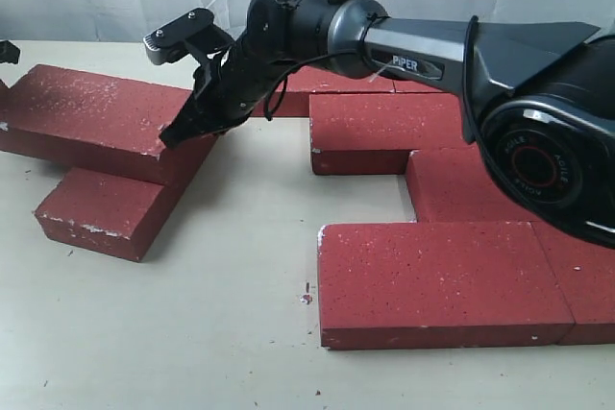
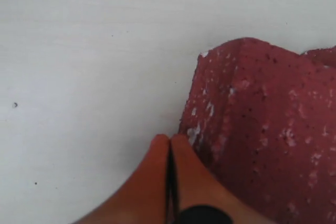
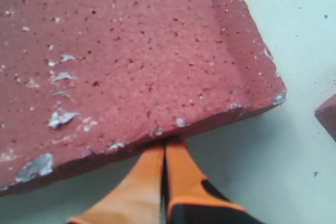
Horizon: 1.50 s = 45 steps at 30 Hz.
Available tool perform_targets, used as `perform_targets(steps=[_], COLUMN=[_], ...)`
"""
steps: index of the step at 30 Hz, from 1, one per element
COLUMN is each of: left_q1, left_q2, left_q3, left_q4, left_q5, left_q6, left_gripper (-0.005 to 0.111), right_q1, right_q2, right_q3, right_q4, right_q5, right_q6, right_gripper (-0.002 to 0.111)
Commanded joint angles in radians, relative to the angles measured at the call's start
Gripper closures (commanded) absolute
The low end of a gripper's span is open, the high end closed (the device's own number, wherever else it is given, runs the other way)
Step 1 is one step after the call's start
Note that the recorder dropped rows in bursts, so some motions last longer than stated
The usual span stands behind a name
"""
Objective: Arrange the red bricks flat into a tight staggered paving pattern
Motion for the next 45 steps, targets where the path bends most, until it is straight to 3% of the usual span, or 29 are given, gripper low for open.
perform_targets(steps=[1,11,16,21,28,35,45], left_q1=[-0.006,-0.034,-0.136,-0.259,-0.425,-0.596,-0.64], left_q2=[-0.005,-0.19,-0.312,-0.405,-0.448,-0.448,-0.346], left_q3=[0.003,0.008,0.101,0.209,0.317,0.4,0.452], left_q4=[-0.098,-0.12,-0.122,-0.122,-0.122,-0.082,-0.077], left_q5=[0.087,0.126,0.081,0.035,0.009,-0.168,-0.302], left_q6=[0.044,0.044,0.07,0.094,0.094,0.116,0.116], left_gripper=[0.107,0.107,0.107,0.107,0.107,0.107,0.107], right_q1=[0.015,0.011,-0.004,-0.056,-0.149,-0.219,-0.22], right_q2=[-0.011,-0.137,-0.23,-0.296,-0.446,-0.61,-0.547], right_q3=[-0.008,-0.129,-0.14,-0.138,0.061,0.41,0.584], right_q4=[0.032,-0.146,-0.297,-0.328,-0.332,-0.334,-0.321], right_q5=[-0.062,0.243,0.399,0.558,0.558,0.389,0.114], right_q6=[0.002,0.028,0.129,0.167,0.176,0.176,0.176], right_gripper=[0.109,0.109,0.109,0.109,0.109,0.109,0.109])
